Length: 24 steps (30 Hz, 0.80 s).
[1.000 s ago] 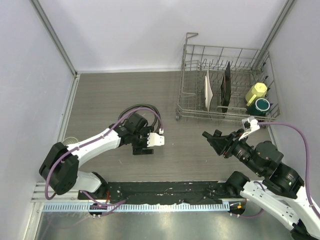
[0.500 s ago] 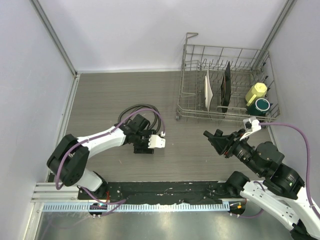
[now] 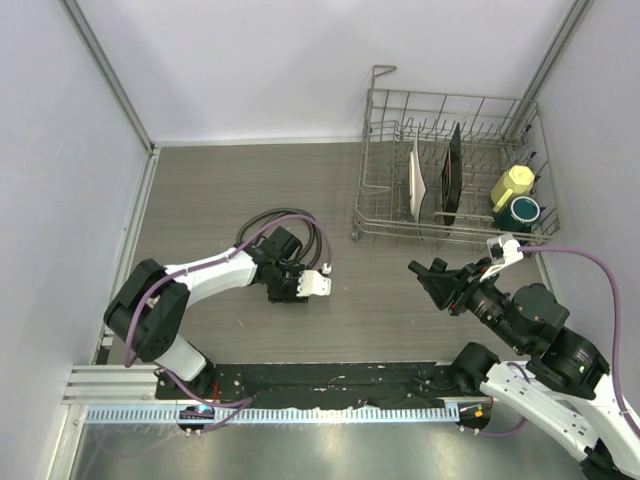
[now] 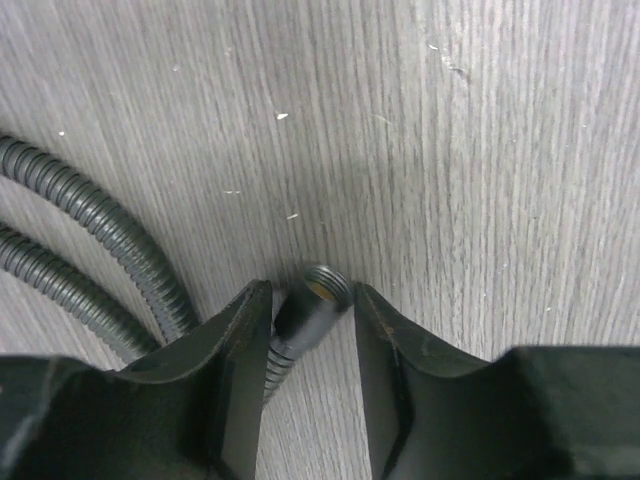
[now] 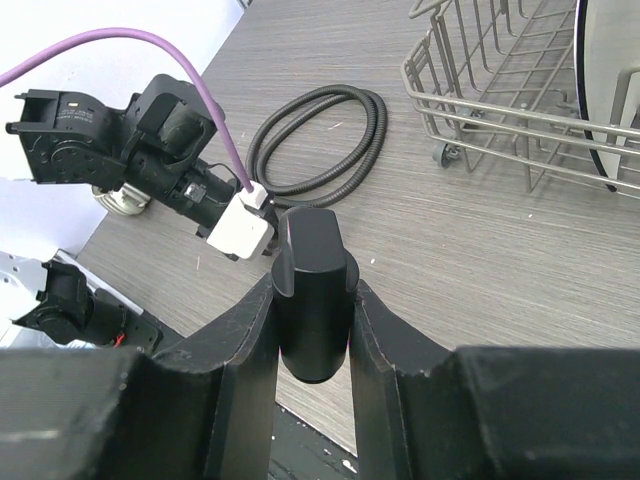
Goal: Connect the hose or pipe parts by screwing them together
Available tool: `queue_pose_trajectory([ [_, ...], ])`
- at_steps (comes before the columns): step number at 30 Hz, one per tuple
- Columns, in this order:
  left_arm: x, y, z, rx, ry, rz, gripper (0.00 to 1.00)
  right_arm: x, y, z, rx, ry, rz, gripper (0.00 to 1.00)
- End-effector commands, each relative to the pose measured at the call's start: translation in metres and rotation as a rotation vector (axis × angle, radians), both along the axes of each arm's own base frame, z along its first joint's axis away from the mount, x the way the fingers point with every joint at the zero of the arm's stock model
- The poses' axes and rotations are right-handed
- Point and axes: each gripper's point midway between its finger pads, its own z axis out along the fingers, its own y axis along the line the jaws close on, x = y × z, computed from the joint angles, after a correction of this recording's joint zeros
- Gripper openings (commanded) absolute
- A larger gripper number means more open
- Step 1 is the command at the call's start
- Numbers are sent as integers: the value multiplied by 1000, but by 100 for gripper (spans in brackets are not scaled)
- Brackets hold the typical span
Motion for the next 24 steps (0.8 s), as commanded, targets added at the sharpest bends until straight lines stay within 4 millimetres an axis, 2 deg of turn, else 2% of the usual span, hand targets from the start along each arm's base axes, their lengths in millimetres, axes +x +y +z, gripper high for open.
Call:
queue_pose_trajectory([
  [1,0,-2,-4,17,34,-80,32,7,1,23,42,-77,-16,1],
  [4,1,-11,6,-24,54,-64,26,8,1,22,35,-74,-19,1],
  [7,9,-34,40,-183,57,9,22,10,6,17,27,-65,-10,1],
  [8,19,-45,59,-252,25,40,16,10,8,14,26,-60,-2,1],
  [10,23,-55,101,-382,37,139,13,12,12,14,28,-60,10,1],
  [11,33,-64,126,-458,7,186,12,11,15,14,28,-58,25,1],
  [12,37,-68,143,-510,1,225,12,12,17,14,25,-60,32,1],
  [13,33,-71,170,-595,30,310,13,12,20,16,27,-68,43,1],
  [14,44,-75,191,-677,-5,370,13,13,26,12,17,-63,64,1],
  [15,44,-76,207,-754,10,407,13,9,35,10,10,-68,119,1],
  [16,36,-78,227,-848,44,408,13,8,42,13,19,-83,157,1],
  [17,22,-88,248,-994,148,399,13,9,49,9,1,-74,181,1],
  [18,12,-89,261,-1054,193,387,13,-1,60,9,-8,-84,278,1],
  [19,7,-86,268,-1103,211,382,12,-2,66,10,-14,-90,310,1],
  [20,-3,-82,275,-1190,204,357,4,-4,70,18,-17,-107,342,1],
  [21,-21,-82,276,-1186,223,261,0,-10,82,17,-31,-96,418,1],
  [23,-43,-69,271,-1120,232,246,0,-18,93,31,-35,-142,512,1],
  [24,-50,-64,269,-1103,180,195,0,-18,101,30,-44,-132,552,1],
])
